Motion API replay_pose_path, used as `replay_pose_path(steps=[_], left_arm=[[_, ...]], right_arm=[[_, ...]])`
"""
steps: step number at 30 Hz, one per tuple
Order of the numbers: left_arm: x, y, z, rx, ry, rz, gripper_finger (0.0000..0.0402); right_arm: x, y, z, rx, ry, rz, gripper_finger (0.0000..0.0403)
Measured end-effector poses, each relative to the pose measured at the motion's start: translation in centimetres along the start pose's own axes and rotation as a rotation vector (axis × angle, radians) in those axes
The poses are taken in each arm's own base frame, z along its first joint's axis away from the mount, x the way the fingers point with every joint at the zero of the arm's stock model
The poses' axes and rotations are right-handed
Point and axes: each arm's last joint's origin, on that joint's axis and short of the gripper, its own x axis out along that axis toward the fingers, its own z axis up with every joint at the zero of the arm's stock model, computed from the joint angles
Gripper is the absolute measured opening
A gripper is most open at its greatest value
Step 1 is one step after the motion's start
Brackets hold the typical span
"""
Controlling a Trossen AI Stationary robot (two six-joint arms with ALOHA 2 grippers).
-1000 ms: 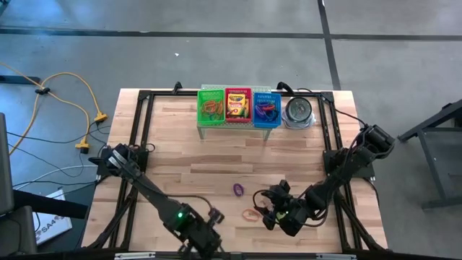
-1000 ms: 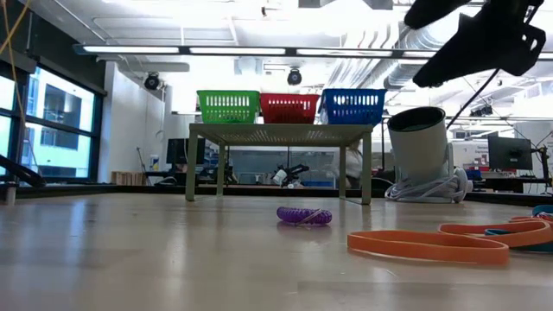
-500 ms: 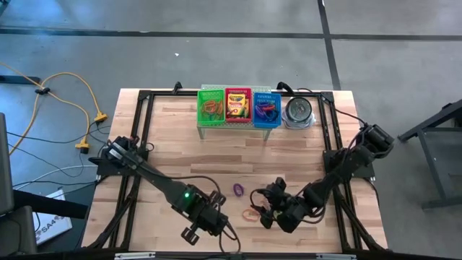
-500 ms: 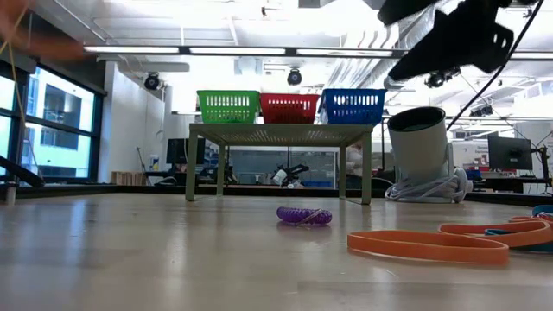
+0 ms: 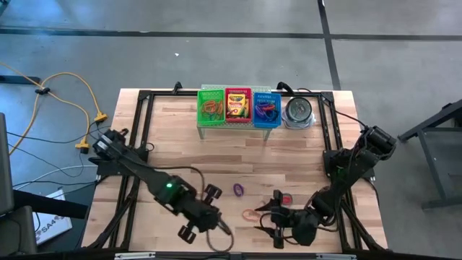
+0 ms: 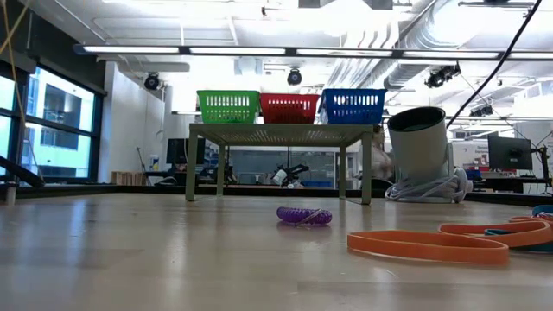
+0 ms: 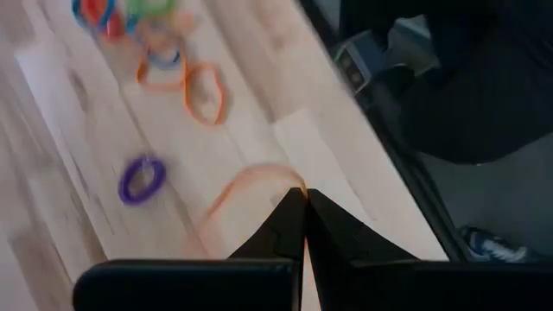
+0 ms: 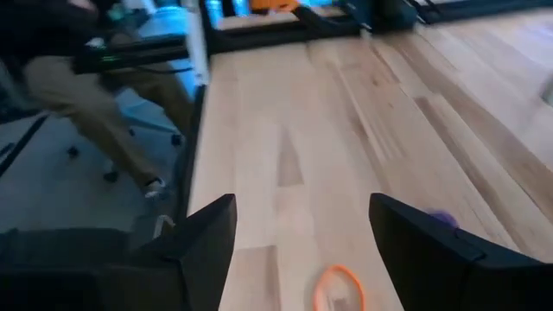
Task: Pick & Place Office Desk Supplies
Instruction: Put the orange rubber band into the green bin on the shelf
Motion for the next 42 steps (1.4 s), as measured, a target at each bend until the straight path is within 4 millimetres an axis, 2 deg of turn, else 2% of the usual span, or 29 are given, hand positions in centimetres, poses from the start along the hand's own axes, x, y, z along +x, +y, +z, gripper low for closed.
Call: replay_pose_path(steps=[2, 5, 8, 11, 14, 17, 23, 26, 31, 36, 42], left_arm=[[-1.4, -0.3, -0.1, 0.038, -0.030, 0.049, 0.0001], [-4.4, 0.0, -0.8, 0.038, -0.072, 0.246, 0.0001], [-6.9, 1.4, -1.6, 0.001, -0.075, 0.419, 0.0001], [-9.0, 3.8, -2.4, -0.060, -0.076, 0.470, 0.0001], [-11.0, 6.9, -3.1, -0.148, -0.097, 0.532, 0.0001], [-12.3, 11.0, -4.0, -0.254, -0.085, 0.639, 0.0001], [-14.9, 19.4, -7.5, -0.579, -0.047, 0.868, 0.0001], [-15.7, 22.9, -9.6, -0.733, -0.030, 0.881, 0.0001], [-16.2, 27.4, -12.6, -0.873, -0.074, 0.681, 0.0001], [-15.5, 30.1, -14.2, -0.966, -0.066, 0.658, 0.0001], [-13.6, 31.7, -13.9, -0.911, -0.047, 0.641, 0.0002]], right_arm=[[-0.2, 0.4, 0.2, -0.030, -0.022, 0.030, 0.0252], [-0.4, 0.9, 0.4, -0.040, -0.048, 0.060, 0.0252], [-0.6, 1.1, 0.3, -0.033, -0.050, 0.069, 0.0252], [-0.8, 1.2, 0.1, 0.014, -0.038, 0.072, 0.0252], [-0.6, 1.4, -0.6, 0.058, -0.018, 0.067, 0.0252], [-0.2, 1.7, -1.5, 0.075, -0.004, 0.063, 0.0252], [0.7, 1.8, -2.5, 0.154, 0.014, 0.049, 0.0252], [1.0, 1.9, -3.0, 0.190, 0.024, 0.045, 0.0252], [0.8, 2.0, -3.2, 0.224, 0.029, 0.045, 0.0252], [0.6, 2.3, -3.3, 0.226, 0.031, 0.053, 0.0252], [0.5, 2.4, -3.4, 0.242, 0.033, 0.057, 0.0252]])
